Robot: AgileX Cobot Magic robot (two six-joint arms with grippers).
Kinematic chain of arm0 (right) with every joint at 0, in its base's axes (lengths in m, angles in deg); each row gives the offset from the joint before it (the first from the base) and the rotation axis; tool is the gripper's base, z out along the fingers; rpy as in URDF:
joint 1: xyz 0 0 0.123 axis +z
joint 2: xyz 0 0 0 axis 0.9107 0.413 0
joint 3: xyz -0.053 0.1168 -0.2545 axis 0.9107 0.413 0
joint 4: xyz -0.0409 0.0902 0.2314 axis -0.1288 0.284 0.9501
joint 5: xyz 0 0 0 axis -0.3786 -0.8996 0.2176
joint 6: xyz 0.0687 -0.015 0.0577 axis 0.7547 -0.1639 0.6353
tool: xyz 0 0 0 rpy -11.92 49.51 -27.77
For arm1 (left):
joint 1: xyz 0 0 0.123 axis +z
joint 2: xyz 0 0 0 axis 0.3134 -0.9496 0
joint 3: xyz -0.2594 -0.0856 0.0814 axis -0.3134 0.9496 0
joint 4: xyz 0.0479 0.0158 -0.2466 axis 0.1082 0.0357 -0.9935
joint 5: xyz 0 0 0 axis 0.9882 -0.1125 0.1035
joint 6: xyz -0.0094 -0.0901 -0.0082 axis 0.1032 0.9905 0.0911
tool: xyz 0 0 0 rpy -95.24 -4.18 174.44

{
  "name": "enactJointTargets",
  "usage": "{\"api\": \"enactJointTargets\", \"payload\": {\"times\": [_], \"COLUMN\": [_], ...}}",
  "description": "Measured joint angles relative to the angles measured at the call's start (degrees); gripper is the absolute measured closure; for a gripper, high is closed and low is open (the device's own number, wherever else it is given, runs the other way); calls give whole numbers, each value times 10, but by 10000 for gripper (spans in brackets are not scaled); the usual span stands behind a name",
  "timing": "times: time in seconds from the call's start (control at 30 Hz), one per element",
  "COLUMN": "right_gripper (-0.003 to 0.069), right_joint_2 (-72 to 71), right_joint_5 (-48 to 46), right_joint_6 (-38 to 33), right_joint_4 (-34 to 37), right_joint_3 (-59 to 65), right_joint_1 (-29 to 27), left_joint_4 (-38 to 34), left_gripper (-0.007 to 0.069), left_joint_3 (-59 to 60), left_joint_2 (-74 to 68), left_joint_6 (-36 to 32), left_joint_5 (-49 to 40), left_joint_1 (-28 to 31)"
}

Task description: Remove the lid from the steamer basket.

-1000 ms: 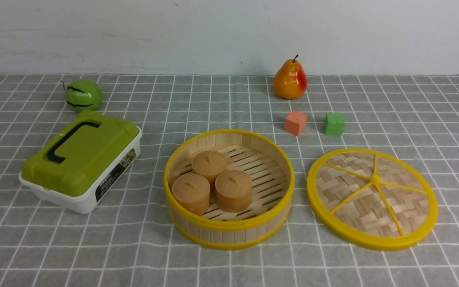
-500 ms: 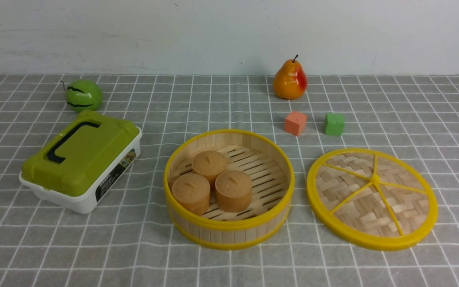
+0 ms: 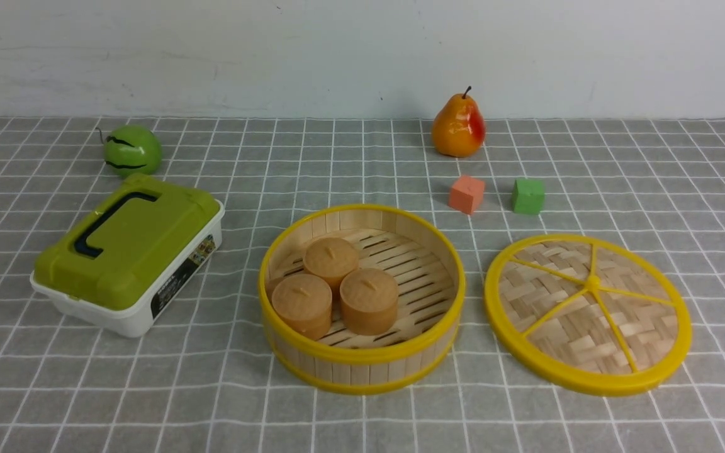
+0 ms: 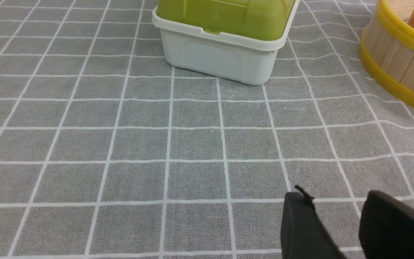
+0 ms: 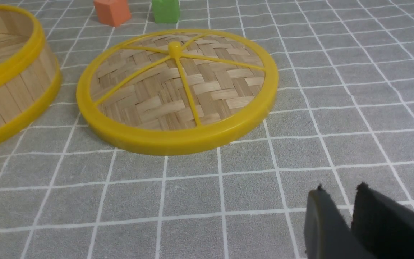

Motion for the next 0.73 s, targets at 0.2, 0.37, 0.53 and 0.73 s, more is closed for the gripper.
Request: {"api": "enactJointTargets", "payload": {"times": [0.2,0.37,0.53,0.73], "right_gripper": [539,530,525,516], "right_joint_2": [0,0,0,0], "right_joint_5": [0,0,0,0], "right_joint_6": [0,0,0,0], "right_joint_4": [0,0,0,0], "right_joint_3": [0,0,0,0], "right_joint_1": [0,0,0,0], "left_joint_4": [0,0,0,0], "left_gripper": [386,386,386,386], "left_joint_3": [0,0,0,0], "left_joint_2": [0,0,0,0], "left_joint_6": [0,0,0,0], "left_joint_5": [0,0,0,0], "left_joint_1": [0,0,0,0]}}
